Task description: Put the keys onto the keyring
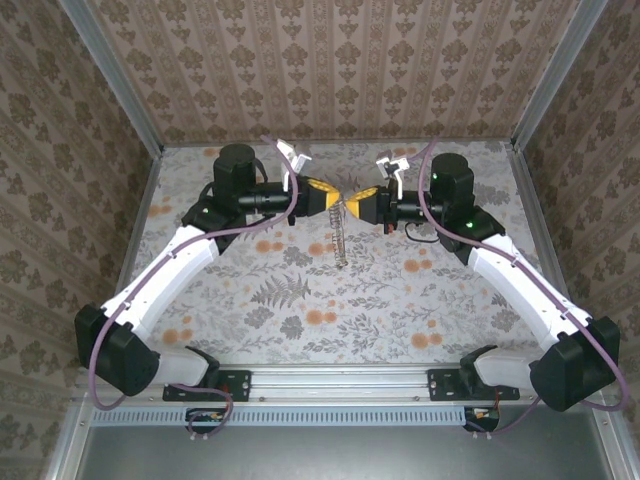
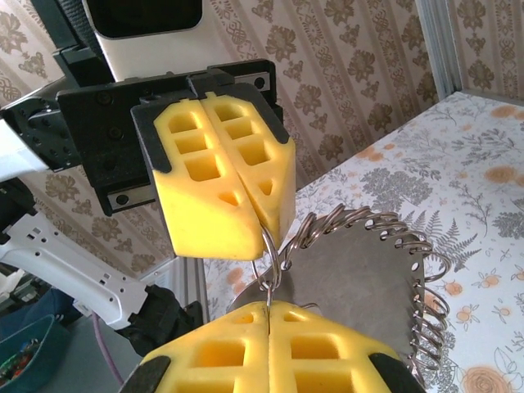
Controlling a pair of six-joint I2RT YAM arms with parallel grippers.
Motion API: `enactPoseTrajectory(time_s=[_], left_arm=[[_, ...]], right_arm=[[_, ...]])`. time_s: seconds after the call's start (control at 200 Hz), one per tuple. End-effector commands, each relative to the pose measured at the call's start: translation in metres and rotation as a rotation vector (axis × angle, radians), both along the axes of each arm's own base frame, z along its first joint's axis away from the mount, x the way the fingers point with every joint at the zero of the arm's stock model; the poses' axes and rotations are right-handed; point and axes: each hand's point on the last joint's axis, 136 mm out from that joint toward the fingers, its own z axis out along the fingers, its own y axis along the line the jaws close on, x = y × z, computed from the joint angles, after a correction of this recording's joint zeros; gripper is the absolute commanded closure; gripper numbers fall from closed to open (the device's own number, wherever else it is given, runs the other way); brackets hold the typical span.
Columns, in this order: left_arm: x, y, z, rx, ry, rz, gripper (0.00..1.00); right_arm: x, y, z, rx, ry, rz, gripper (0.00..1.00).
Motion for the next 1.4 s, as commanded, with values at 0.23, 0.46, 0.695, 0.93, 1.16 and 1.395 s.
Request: enactPoseTrajectory(time_s=[0.23, 0.46, 0.695, 0.93, 1.16, 1.395], left_arm=[[0.012, 0.007, 0.027, -0.085, -0.072, 0.14, 1.0], [0.017, 0.01, 0.024, -0.09, -0.06, 0.193, 1.0], [0.021, 0.008, 0.019, -0.103, -0.045, 0.226, 1.0], [0.023, 0.005, 0.014, -0.116, -0.032, 0.253, 1.0], [0.023, 0.008, 0.013, -0.12, -0.039, 0.268, 1.0], [0.017, 0.008, 0.022, -0.138, -0.087, 0.234, 1.0]], right_arm=[[-0.005, 0.009, -0.003, -0.01, -0.011, -0.037, 1.0], [-0.003, 0.013, -0.006, -0.026, -0.019, -0.079, 1.0], [0.002, 0.017, -0.005, -0.045, -0.035, -0.14, 1.0], [-0.002, 0.03, 0.001, -0.048, -0.055, -0.144, 1.0], [-0.005, 0.024, 0.006, -0.038, -0.048, -0.158, 0.8], [-0.006, -0.028, 0.04, 0.096, -0.079, -0.276, 0.61]])
